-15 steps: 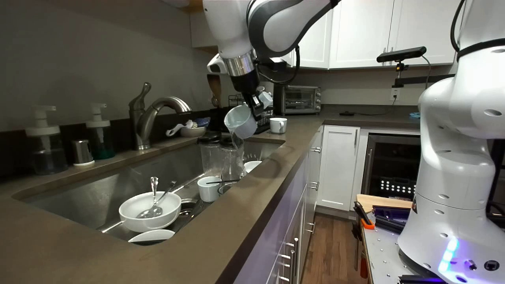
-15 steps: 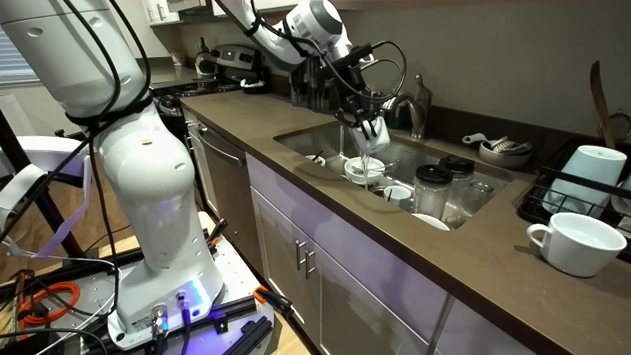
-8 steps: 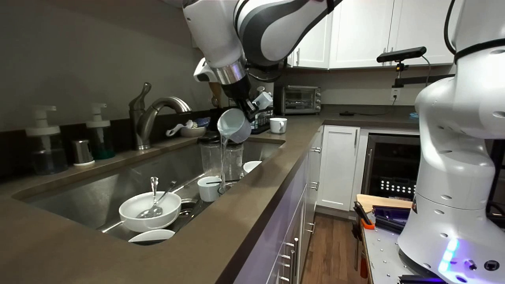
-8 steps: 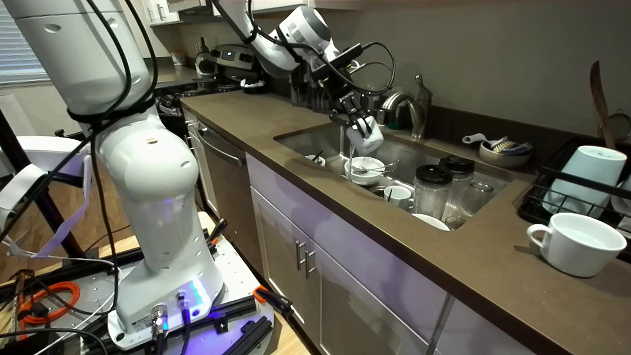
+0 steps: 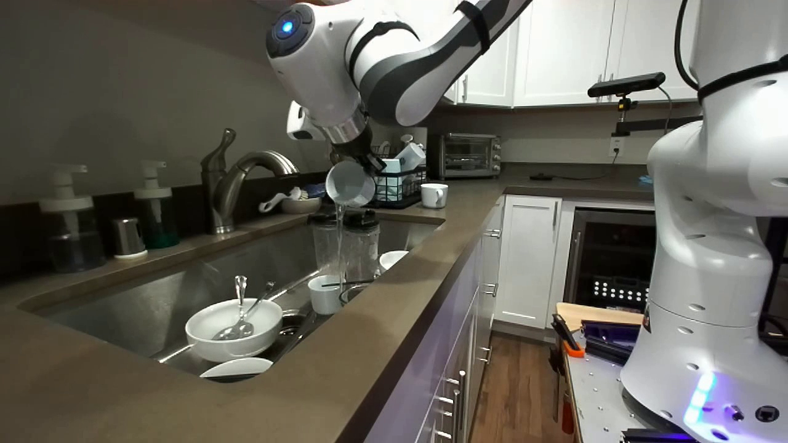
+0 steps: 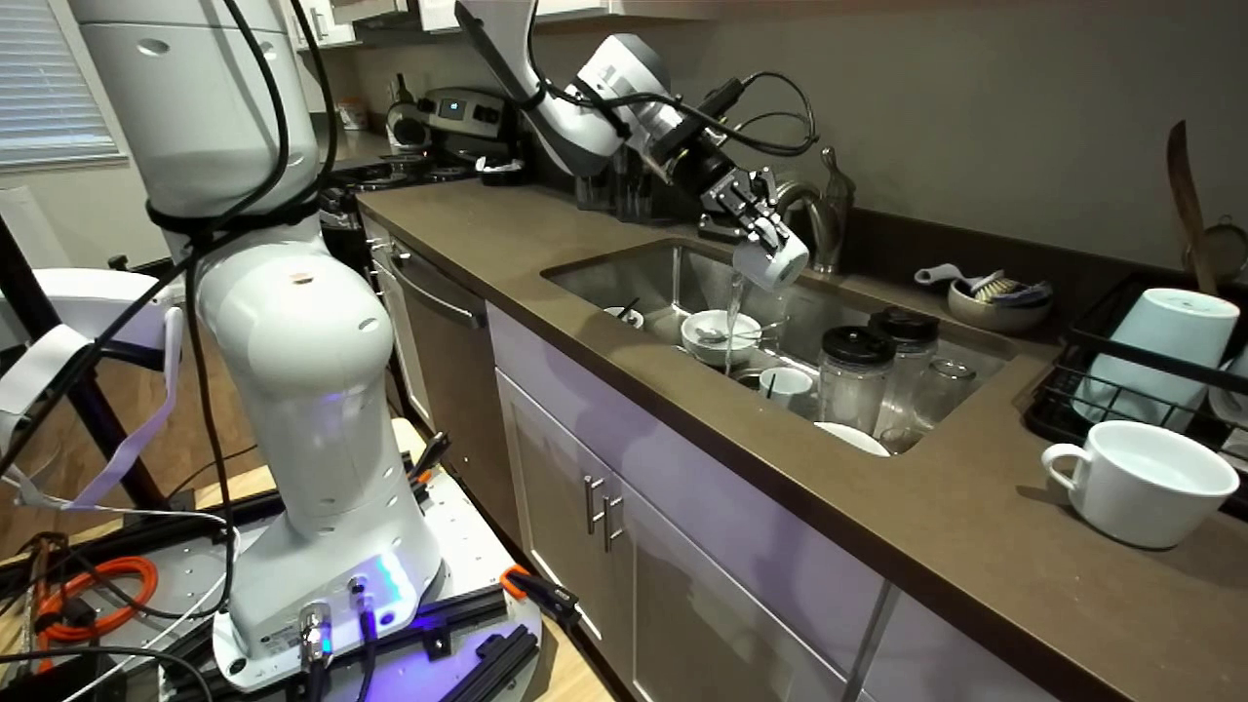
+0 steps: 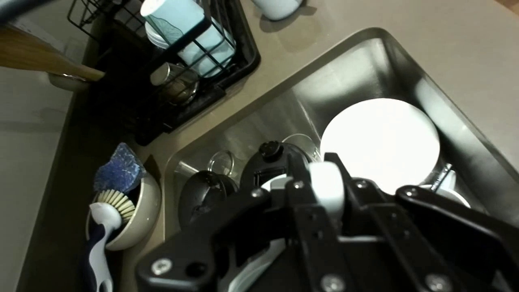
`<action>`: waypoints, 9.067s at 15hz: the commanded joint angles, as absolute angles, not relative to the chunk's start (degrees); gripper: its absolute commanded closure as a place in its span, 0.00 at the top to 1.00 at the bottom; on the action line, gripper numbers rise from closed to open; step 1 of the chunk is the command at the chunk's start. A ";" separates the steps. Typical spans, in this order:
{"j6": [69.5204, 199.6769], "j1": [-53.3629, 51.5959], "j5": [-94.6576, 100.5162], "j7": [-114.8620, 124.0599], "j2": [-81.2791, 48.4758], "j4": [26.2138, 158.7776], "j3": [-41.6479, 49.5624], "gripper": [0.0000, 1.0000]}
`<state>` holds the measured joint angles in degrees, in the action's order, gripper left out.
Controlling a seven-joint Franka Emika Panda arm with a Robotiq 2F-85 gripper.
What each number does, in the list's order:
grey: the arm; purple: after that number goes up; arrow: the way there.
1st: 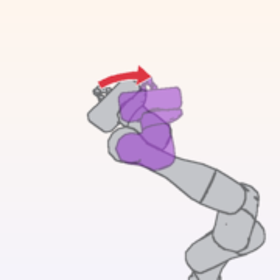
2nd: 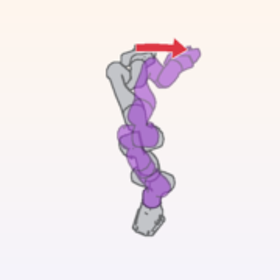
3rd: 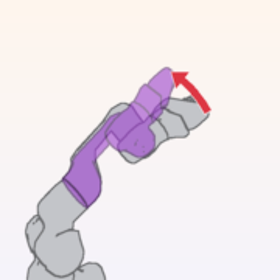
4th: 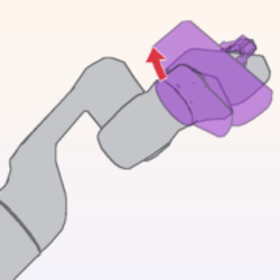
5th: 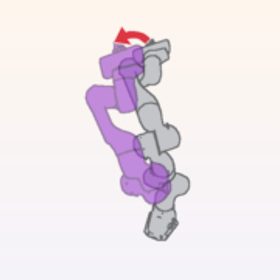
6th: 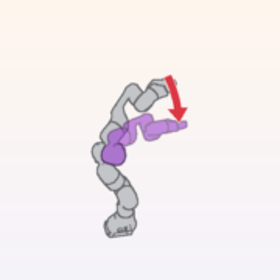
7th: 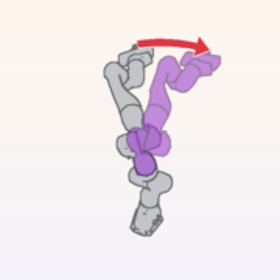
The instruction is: Pour the water in the sink from the first cup and move the cup to the left
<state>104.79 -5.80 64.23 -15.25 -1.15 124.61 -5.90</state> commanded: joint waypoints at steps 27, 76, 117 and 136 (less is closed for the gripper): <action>80.53 -9.73 71.62 -6.83 -1.44 127.36 -9.73 0.04; 113.55 -11.76 51.78 -19.49 4.81 130.71 -10.40 0.04; 133.17 -15.85 5.04 -42.98 -16.90 107.04 -20.10 0.04; 131.79 -16.20 5.77 -41.42 -19.92 104.90 -19.66 0.57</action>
<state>133.11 -16.74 6.71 -40.44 -19.34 106.56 -18.86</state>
